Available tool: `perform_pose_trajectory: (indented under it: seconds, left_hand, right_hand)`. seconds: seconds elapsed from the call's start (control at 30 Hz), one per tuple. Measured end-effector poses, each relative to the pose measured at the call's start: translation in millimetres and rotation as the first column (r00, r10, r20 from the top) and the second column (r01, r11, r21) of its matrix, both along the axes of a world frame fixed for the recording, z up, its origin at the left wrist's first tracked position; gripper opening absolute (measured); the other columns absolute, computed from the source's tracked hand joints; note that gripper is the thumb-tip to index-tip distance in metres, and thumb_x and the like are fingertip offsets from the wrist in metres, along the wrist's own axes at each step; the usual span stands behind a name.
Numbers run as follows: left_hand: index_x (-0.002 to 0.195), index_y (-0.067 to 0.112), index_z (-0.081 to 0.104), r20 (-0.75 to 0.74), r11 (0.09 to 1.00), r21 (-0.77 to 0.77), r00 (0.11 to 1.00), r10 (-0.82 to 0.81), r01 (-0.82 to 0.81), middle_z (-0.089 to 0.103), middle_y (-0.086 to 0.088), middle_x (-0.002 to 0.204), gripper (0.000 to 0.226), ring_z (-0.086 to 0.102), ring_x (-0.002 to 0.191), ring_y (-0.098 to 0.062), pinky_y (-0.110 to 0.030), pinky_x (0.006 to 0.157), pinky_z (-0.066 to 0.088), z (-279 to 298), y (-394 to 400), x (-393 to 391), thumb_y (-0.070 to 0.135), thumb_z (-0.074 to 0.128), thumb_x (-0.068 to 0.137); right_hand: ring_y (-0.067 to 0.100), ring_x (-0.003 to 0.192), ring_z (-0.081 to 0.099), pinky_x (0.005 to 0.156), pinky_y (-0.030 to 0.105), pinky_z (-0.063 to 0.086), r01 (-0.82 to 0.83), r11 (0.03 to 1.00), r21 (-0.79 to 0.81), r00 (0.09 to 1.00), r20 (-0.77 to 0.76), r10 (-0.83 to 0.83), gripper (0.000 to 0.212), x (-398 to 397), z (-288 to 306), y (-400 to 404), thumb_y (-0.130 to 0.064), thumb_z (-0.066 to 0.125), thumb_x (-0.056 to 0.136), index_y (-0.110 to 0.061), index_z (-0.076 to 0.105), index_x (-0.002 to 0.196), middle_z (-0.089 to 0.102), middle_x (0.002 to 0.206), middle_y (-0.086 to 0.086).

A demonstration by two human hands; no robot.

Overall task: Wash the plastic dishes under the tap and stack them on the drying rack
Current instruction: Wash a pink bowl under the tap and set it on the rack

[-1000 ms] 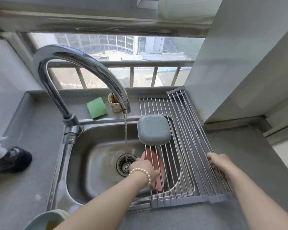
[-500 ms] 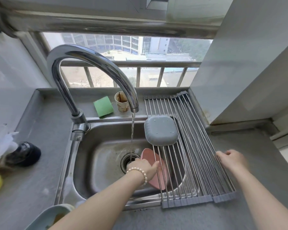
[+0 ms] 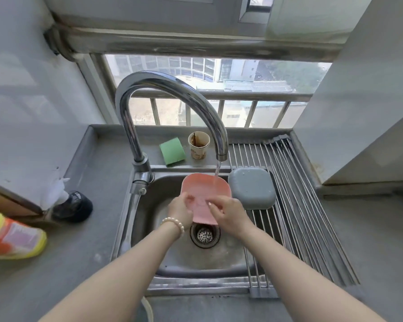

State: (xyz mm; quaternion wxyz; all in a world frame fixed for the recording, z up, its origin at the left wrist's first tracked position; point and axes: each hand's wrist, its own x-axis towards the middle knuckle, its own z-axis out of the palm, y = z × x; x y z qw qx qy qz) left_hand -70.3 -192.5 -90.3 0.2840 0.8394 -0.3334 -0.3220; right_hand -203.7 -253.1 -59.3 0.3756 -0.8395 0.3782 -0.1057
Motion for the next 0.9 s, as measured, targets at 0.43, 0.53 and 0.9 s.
perform_pose_trajectory:
  seconds: [0.43,0.53,0.9]
  left_hand:
    - [0.126,0.015,0.052,-0.623,0.872,-0.239,0.756,0.199,-0.427,0.062,-0.016,0.122,0.033,0.061,0.106,-0.029,-0.049,0.095,0.049,-5,4,-14,0.002,0.047,0.096]
    - [0.126,0.018,0.05,-0.838,0.808,-0.166,0.513,0.188,-0.566,0.063,-0.013,0.118,0.028,0.063,0.096,-0.028,-0.045,0.072,0.057,2,1,-17,0.01,0.038,0.101]
    - [0.126,0.02,0.056,-0.412,0.883,-0.282,0.878,0.243,-0.376,0.067,-0.006,0.111,0.031,0.063,0.099,-0.025,-0.045,0.089,0.052,12,1,12,0.013,0.043,0.099]
  right_hand:
    - [0.032,0.143,-0.02,0.115,0.043,-0.015,-0.12,0.974,-0.192,0.738,-0.673,-0.041,0.075,39,-4,-4,-0.054,0.01,0.099,-0.004,-0.017,0.147,-0.024,0.153,0.018]
    - [0.023,0.142,-0.027,0.113,0.043,-0.021,-0.271,0.956,-0.108,0.821,-0.545,0.171,0.06,52,-3,-6,-0.04,0.015,0.102,-0.018,-0.012,0.151,-0.023,0.156,0.005]
    - [0.016,0.147,0.007,0.118,0.034,0.013,-0.569,0.793,-0.216,0.781,-0.443,0.44,0.064,1,-12,4,-0.037,0.043,0.098,-0.02,0.014,0.153,0.017,0.159,0.0]
